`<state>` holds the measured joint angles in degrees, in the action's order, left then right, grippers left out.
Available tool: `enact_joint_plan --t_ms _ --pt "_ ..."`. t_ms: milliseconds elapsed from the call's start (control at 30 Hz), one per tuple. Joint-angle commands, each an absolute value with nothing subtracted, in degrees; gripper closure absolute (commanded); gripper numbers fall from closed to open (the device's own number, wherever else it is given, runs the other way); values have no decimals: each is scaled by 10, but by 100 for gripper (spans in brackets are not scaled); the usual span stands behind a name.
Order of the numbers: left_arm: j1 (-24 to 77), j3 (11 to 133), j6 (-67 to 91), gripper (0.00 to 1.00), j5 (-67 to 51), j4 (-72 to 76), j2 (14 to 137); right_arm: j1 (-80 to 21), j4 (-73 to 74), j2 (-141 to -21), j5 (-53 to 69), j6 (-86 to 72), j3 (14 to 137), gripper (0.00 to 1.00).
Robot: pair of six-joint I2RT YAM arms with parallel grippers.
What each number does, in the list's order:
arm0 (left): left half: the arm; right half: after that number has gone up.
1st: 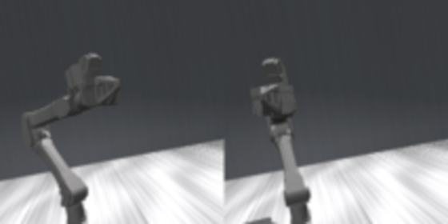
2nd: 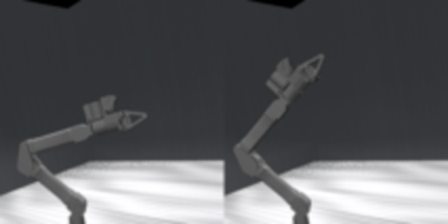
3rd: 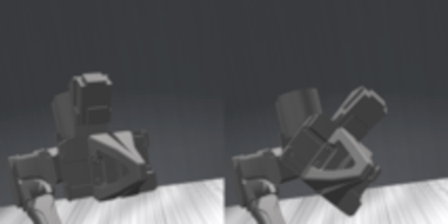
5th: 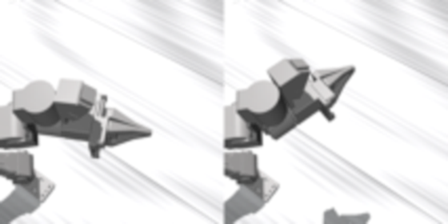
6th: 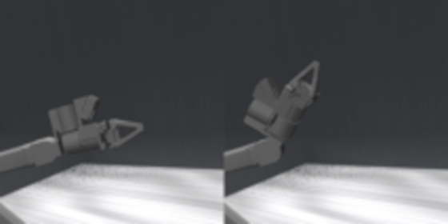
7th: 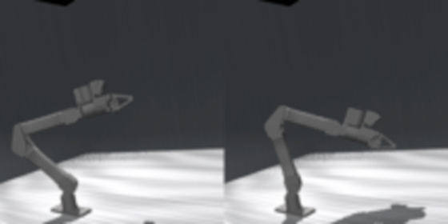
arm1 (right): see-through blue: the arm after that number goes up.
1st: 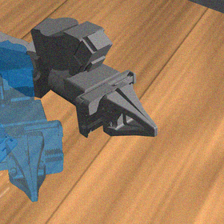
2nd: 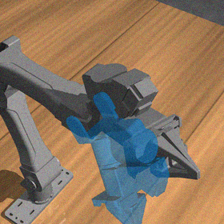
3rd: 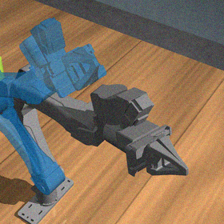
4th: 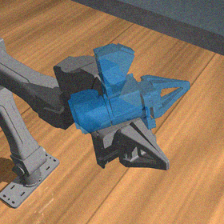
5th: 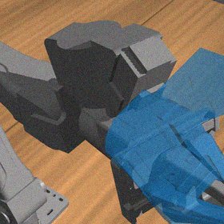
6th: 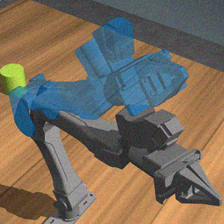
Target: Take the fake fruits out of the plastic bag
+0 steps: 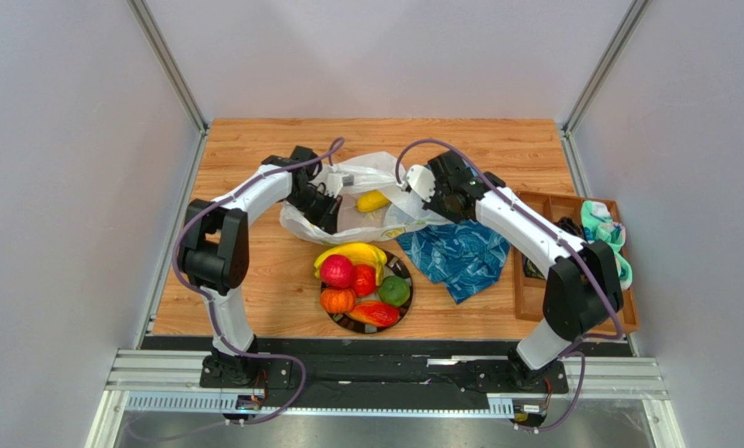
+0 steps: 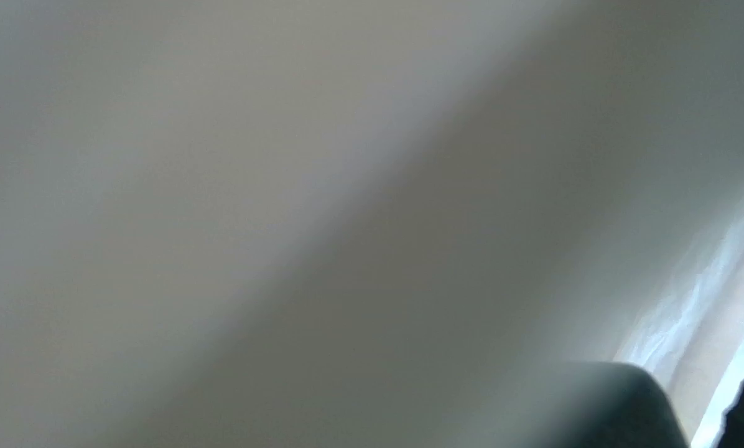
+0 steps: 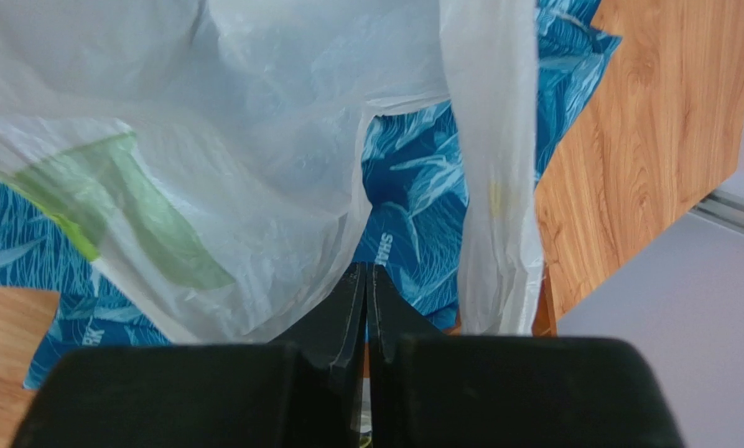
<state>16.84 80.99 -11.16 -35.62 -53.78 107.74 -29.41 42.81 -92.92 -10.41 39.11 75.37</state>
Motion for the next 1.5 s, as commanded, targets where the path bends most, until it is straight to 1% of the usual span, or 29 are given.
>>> enact_joint_plan --t_ms 0,33,100,133,167,233,267,333,433,467,500,600,700,900,1000,1067,1100,1133,1167,1200,1233,1267,1400,1467 --pt "181 859 -109 100 -376 -557 1089 -296 421 -886 -119 410 753 93" --pt "181 865 -107 100 -374 -557 1089 -295 432 -887 -68 409 770 92" --pt "181 881 -108 100 -373 -563 1089 -298 468 -898 -8 408 830 87" --pt "181 886 -110 100 -374 -567 1089 -301 473 -903 54 406 851 85" --pt "181 892 -112 100 -376 -572 1090 -309 484 -911 79 410 867 82" --pt "181 910 -113 100 -380 -584 1098 -318 494 -935 147 439 914 79" --pt "181 915 -113 100 -378 -589 1101 -328 494 -943 162 452 923 76" --pt "180 930 -116 100 -382 -603 1113 -336 494 -973 183 501 946 72" --pt "178 941 -122 100 -400 -622 1135 -338 490 -1022 200 547 972 57" --pt "176 942 -125 100 -404 -627 1138 -338 493 -1036 205 588 976 50" --pt "174 942 -129 100 -410 -634 1138 -338 497 -1048 210 608 980 47" --pt "173 938 -141 100 -413 -647 1135 -334 500 -1087 235 674 1003 45" --pt "173 937 -151 100 -407 -656 1131 -330 521 -1131 270 717 1048 46" --pt "173 925 -166 100 -404 -664 1128 -318 550 -1196 300 794 1114 49" --pt "173 928 -174 100 -406 -671 1125 -315 561 -1217 295 812 1135 49" --pt "175 948 -187 100 -408 -685 1117 -313 551 -1219 280 793 1144 50" --pt "177 958 -190 83 -406 -691 1103 -311 548 -1218 278 779 1156 50" --pt "177 967 -189 70 -398 -692 1094 -304 548 -1209 279 747 1159 50" --pt "178 988 -184 51 -385 -695 1086 -301 547 -1199 278 729 1161 49" --pt "177 998 -184 42 -382 -697 1063 -297 542 -1188 279 709 1159 49" --pt "177 1017 -180 29 -379 -697 1050 -293 534 -1162 279 665 1152 48" --pt "177 1026 -171 1 -372 -693 1037 -290 530 -1147 282 646 1144 47" --pt "177 1074 -169 1 -395 -686 981 -289 486 -1065 293 560 1073 46" --pt "176 1085 -160 1 -401 -652 964 -289 450 -1028 295 505 1040 44"
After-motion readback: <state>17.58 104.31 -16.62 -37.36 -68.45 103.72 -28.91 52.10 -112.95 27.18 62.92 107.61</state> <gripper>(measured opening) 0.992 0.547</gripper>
